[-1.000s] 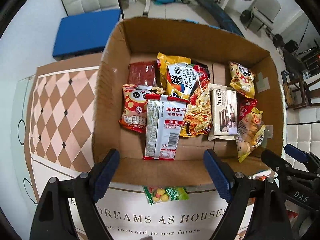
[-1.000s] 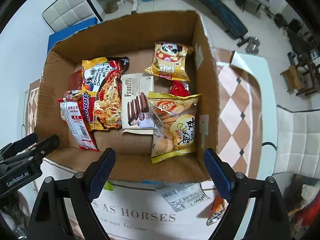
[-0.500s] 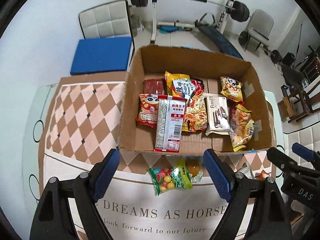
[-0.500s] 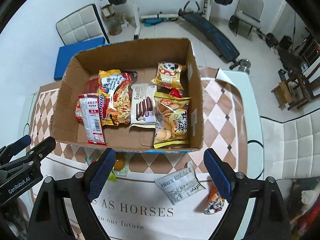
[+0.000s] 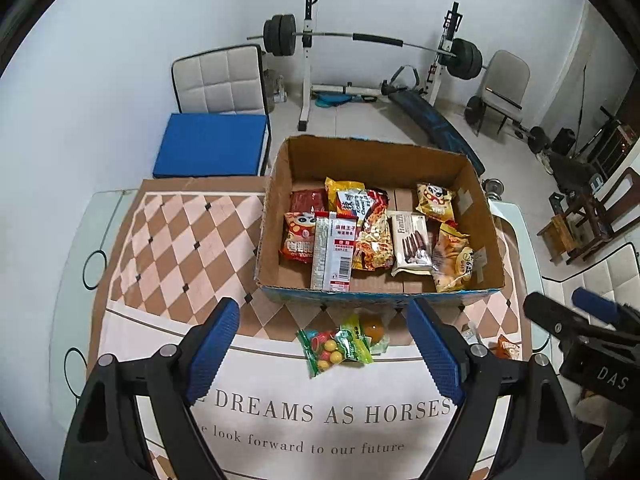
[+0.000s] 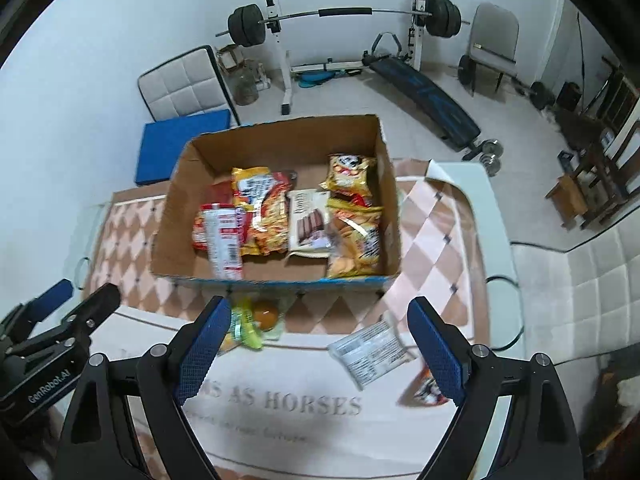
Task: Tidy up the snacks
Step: 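Grasp the watermelon gum bag with the left tool while the right tool grasps the white wafer pack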
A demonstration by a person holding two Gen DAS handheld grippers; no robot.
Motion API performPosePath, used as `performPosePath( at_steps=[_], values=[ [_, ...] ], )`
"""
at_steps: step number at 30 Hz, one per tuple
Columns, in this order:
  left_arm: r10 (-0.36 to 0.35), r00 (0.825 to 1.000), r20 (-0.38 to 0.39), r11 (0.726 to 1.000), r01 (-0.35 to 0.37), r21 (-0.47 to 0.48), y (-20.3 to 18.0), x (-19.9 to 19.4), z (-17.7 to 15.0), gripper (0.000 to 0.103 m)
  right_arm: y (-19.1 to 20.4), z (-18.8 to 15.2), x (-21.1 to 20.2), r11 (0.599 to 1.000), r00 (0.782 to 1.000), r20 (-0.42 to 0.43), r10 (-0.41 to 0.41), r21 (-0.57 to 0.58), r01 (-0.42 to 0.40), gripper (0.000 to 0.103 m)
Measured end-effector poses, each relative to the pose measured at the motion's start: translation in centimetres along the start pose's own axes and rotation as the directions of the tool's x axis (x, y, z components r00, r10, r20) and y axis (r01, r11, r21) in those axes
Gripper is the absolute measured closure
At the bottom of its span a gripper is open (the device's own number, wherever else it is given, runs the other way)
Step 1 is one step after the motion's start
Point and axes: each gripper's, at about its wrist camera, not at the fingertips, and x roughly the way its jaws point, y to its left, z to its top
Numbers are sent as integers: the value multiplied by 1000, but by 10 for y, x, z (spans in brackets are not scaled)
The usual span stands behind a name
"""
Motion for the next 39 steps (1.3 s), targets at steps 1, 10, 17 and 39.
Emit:
performPosePath(
  at_steps=[1,10,17,39],
  values=[
    [3,1000,1,1000,-3,-1,0,-1,-2,17,-2,-2,0,1000,1000,-8,17,19,-17,9],
    [86,988,-128,996,-86,1,7,51,-33,17,-87,-55,97,898,960,-237,150,439,-32,8],
    [61,945,-322,997,-75,-31,11,127,-55,17,-118,-83,180,822,936,-333,114,560,99,8],
    [-150,843,-516,969,22,-245,6,239,-77,37,-57,-108,221,963,892,-451,10,246,114,41]
  ],
)
